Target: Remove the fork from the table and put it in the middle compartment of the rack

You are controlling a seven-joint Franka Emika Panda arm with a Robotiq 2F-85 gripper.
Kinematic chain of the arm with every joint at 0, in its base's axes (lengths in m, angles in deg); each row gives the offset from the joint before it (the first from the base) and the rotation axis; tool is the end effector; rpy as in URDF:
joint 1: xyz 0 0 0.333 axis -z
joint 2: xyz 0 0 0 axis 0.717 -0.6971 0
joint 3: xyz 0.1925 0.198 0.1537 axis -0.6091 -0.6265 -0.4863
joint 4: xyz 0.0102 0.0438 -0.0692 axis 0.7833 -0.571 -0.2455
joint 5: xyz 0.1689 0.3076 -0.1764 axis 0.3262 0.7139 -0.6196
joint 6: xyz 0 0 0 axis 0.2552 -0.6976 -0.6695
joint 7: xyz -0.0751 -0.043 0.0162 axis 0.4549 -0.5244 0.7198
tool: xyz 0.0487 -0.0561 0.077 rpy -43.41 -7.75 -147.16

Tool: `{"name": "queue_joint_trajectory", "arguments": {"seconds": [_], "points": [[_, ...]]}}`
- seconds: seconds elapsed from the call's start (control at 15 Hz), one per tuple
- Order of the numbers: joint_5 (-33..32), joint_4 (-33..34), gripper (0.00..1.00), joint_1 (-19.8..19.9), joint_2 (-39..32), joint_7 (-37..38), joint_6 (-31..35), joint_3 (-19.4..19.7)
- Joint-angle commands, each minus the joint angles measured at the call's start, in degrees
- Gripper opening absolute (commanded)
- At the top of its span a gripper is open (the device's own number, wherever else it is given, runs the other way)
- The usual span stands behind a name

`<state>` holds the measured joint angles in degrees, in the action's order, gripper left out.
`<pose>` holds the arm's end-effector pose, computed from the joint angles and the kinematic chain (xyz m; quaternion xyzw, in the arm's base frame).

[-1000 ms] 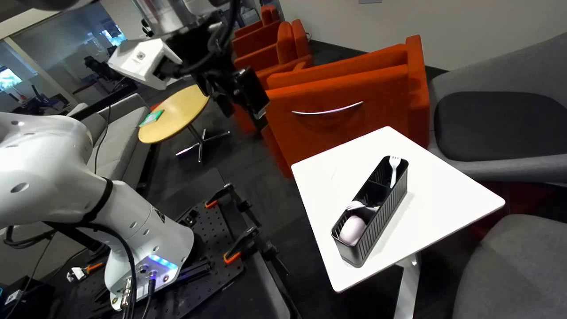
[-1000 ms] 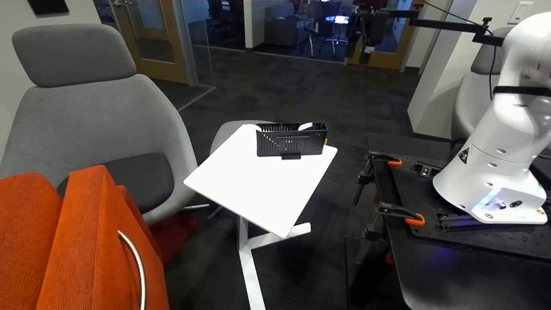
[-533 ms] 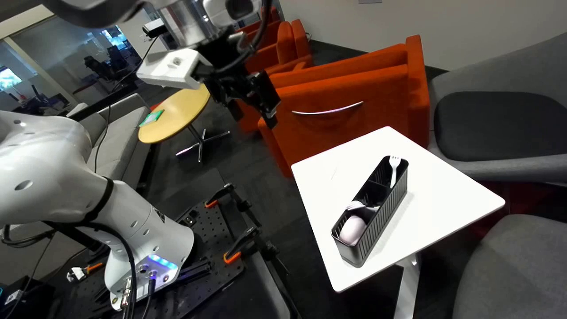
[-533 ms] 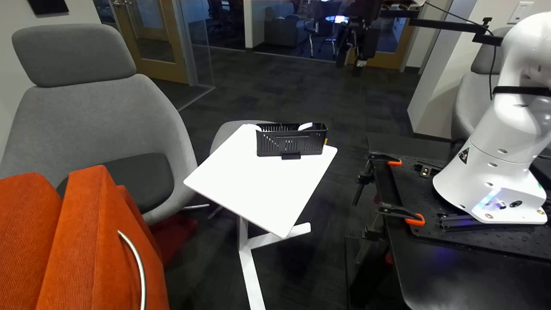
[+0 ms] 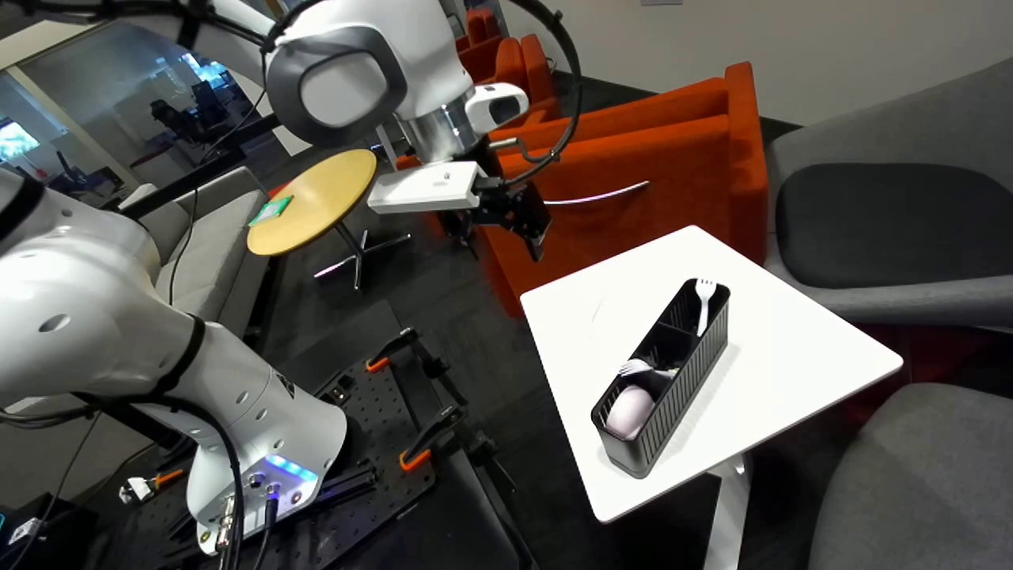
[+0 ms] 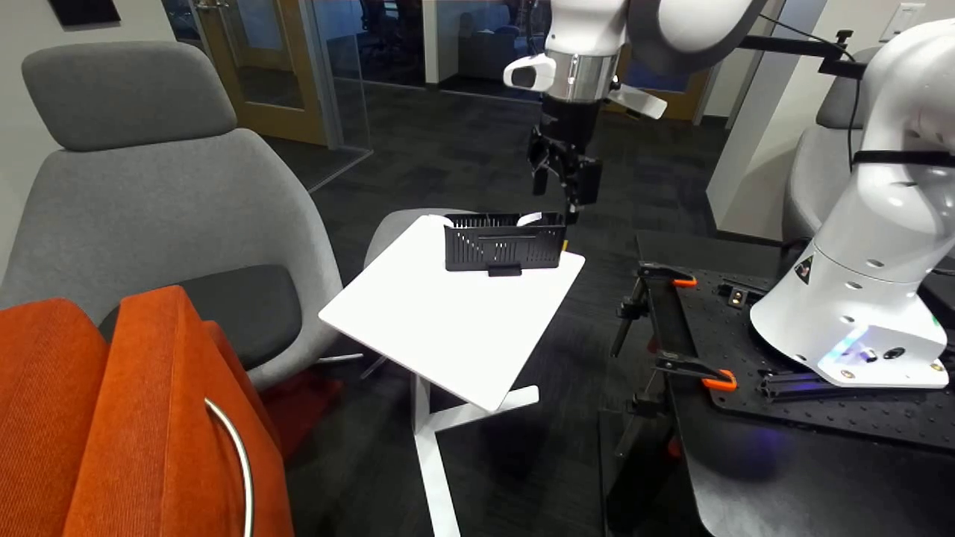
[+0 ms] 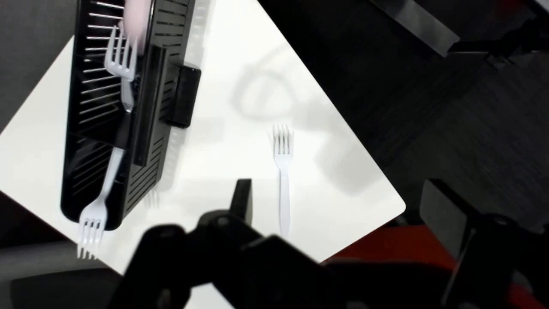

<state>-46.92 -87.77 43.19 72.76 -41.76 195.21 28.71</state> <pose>0.3862 -0.0605 0.2821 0.9572 0.2891 0.0083 0.0141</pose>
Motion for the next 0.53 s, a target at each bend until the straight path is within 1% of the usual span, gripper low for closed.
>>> {"name": "queue_joint_trajectory", "arguments": {"seconds": [0.0, 0.27, 0.47], "points": [[0.6, 0.5, 1.0, 1.6, -1.7, -1.0, -0.1, -1.8], [0.5, 1.6, 1.0, 1.8, -3.2, -1.8, -0.1, -2.0], [2.5, 2.7, 1.0, 1.2, -7.7, -4.6, 3.2, -1.9]]}}
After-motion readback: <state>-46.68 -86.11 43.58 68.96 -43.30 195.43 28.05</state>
